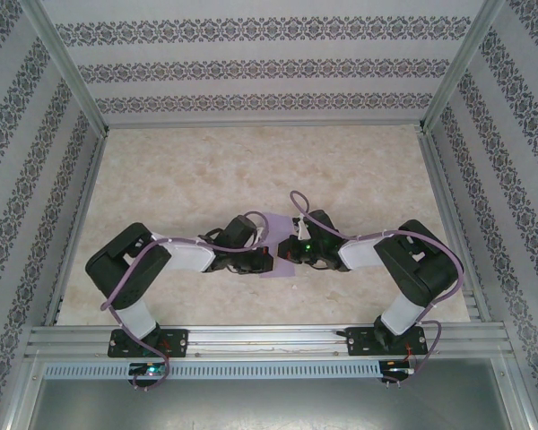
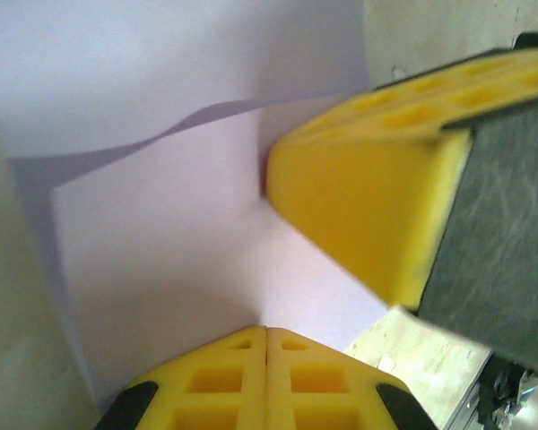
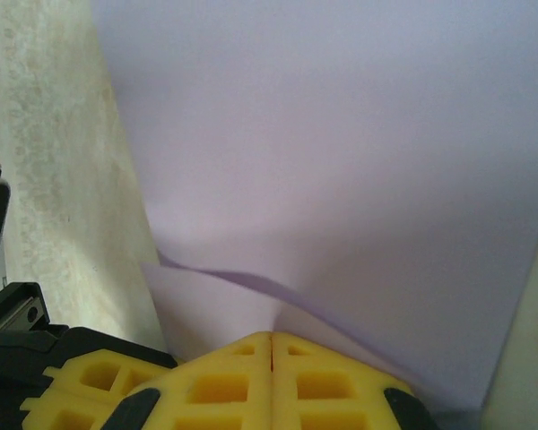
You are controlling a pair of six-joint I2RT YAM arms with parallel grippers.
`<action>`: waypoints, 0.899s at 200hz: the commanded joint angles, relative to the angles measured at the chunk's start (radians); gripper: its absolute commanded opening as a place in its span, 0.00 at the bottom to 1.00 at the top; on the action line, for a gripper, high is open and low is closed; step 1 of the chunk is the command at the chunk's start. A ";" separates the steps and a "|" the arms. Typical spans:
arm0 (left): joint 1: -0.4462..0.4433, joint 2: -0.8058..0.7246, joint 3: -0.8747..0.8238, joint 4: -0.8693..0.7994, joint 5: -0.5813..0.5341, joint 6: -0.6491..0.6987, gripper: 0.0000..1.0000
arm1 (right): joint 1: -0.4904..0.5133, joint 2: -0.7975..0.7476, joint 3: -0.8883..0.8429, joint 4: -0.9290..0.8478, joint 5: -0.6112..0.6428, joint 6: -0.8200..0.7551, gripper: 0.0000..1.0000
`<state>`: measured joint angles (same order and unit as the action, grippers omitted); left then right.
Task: Fold a paper plane with a square sheet of paper (fold left side to right side)
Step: Fold the triangle a second time at the center of the table.
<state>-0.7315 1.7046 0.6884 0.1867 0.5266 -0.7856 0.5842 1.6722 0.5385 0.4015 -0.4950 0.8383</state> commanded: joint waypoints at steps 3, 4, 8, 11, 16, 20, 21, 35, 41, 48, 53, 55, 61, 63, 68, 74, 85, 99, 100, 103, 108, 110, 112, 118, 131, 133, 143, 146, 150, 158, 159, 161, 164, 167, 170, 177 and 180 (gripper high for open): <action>-0.012 -0.024 -0.066 -0.113 0.002 0.039 0.00 | -0.029 0.050 -0.050 -0.166 0.063 -0.035 0.00; -0.012 -0.025 -0.068 -0.114 0.003 0.040 0.00 | -0.028 0.050 -0.049 -0.167 0.063 -0.035 0.00; -0.014 -0.030 -0.074 -0.119 0.002 0.043 0.00 | -0.031 0.050 -0.050 -0.167 0.062 -0.036 0.00; -0.014 -0.033 -0.077 -0.122 0.000 0.044 0.00 | -0.033 0.050 -0.049 -0.169 0.061 -0.037 0.00; -0.016 -0.038 -0.082 -0.128 -0.002 0.047 0.00 | -0.035 0.051 -0.050 -0.170 0.059 -0.038 0.00; -0.016 -0.043 -0.089 -0.132 -0.006 0.048 0.00 | -0.036 0.051 -0.051 -0.170 0.059 -0.039 0.00; -0.016 -0.044 -0.090 -0.133 -0.006 0.048 0.00 | -0.037 0.051 -0.050 -0.170 0.059 -0.039 0.00; -0.016 -0.061 -0.112 -0.120 -0.017 0.043 0.00 | -0.040 0.050 -0.051 -0.170 0.056 -0.041 0.00; -0.016 -0.066 -0.116 -0.105 -0.017 0.038 0.00 | -0.041 0.050 -0.050 -0.170 0.054 -0.041 0.00; -0.016 -0.068 -0.113 -0.092 -0.016 0.035 0.00 | -0.040 0.049 -0.048 -0.168 0.051 -0.041 0.00; -0.016 -0.067 -0.105 -0.087 -0.016 0.033 0.00 | -0.040 0.049 -0.046 -0.168 0.048 -0.041 0.00; -0.016 -0.066 -0.100 -0.084 -0.015 0.034 0.00 | -0.040 0.049 -0.046 -0.166 0.046 -0.041 0.00; -0.016 -0.061 -0.082 -0.082 -0.013 0.035 0.00 | -0.038 0.049 -0.043 -0.163 0.042 -0.040 0.00; -0.016 -0.059 -0.076 -0.083 -0.013 0.036 0.00 | -0.039 0.049 -0.042 -0.162 0.040 -0.039 0.00; -0.016 -0.053 -0.059 -0.086 -0.013 0.039 0.00 | -0.037 0.048 -0.040 -0.159 0.036 -0.039 0.00; -0.016 -0.043 -0.036 -0.087 -0.012 0.042 0.00 | -0.035 0.045 -0.037 -0.155 0.031 -0.039 0.00; -0.016 -0.029 0.002 -0.088 -0.010 0.045 0.00 | -0.032 0.038 -0.032 -0.152 0.024 -0.038 0.00; -0.016 -0.018 0.034 -0.083 -0.013 0.045 0.00 | -0.031 0.020 -0.026 -0.146 0.018 -0.038 0.00; -0.016 -0.017 0.036 -0.082 -0.015 0.046 0.00 | -0.031 0.017 -0.026 -0.146 0.018 -0.038 0.00; -0.016 -0.015 0.042 -0.081 -0.016 0.046 0.00 | -0.030 0.011 -0.026 -0.145 0.018 -0.038 0.00; -0.016 -0.012 0.050 -0.081 -0.019 0.048 0.00 | -0.031 0.000 -0.025 -0.146 0.016 -0.039 0.00; -0.016 -0.010 0.053 -0.081 -0.019 0.049 0.00 | -0.030 -0.004 -0.025 -0.145 0.015 -0.040 0.00; -0.016 -0.009 0.057 -0.080 -0.021 0.049 0.00 | -0.030 -0.010 -0.023 -0.146 0.014 -0.041 0.00; -0.015 -0.005 0.067 -0.079 -0.022 0.051 0.00 | -0.032 -0.025 -0.021 -0.147 0.011 -0.043 0.00; -0.016 0.004 0.084 -0.071 -0.017 0.051 0.00 | -0.034 -0.067 -0.017 -0.151 0.005 -0.049 0.00; -0.015 0.005 0.086 -0.068 -0.015 0.052 0.00 | -0.034 -0.075 -0.017 -0.152 0.004 -0.051 0.00; -0.015 0.009 0.094 -0.048 -0.004 0.045 0.00 | -0.037 -0.108 -0.015 -0.162 0.009 -0.057 0.00; -0.014 0.008 0.095 -0.045 0.000 0.045 0.00 | -0.037 -0.125 -0.015 -0.170 0.013 -0.061 0.02; -0.014 0.005 0.099 -0.041 0.001 0.042 0.00 | -0.040 -0.141 -0.017 -0.177 0.018 -0.066 0.05; -0.014 -0.002 0.103 -0.039 0.006 0.042 0.00 | -0.042 -0.170 -0.019 -0.191 0.028 -0.075 0.09; -0.014 -0.003 0.105 -0.040 0.007 0.042 0.00 | -0.042 -0.174 -0.019 -0.193 0.029 -0.077 0.10; -0.014 -0.007 0.106 -0.040 0.006 0.042 0.00 | -0.044 -0.179 -0.021 -0.200 0.033 -0.080 0.11; -0.014 -0.011 0.107 -0.043 0.004 0.043 0.00 | -0.046 -0.194 -0.022 -0.208 0.039 -0.083 0.13; -0.013 -0.018 0.109 -0.049 0.004 0.045 0.01 | -0.047 -0.208 -0.024 -0.218 0.044 -0.089 0.14; -0.013 -0.025 0.111 -0.053 0.002 0.047 0.01 | -0.050 -0.214 -0.026 -0.222 0.046 -0.091 0.15; -0.008 -0.045 0.113 -0.068 -0.004 0.054 0.02 | -0.054 -0.240 -0.030 -0.238 0.053 -0.102 0.18; -0.006 -0.053 0.112 -0.076 -0.007 0.056 0.02 | -0.056 -0.252 -0.033 -0.249 0.057 -0.107 0.20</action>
<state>-0.7330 1.7004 0.7784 0.1364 0.5201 -0.7624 0.5442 1.4994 0.5262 0.2413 -0.4862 0.7898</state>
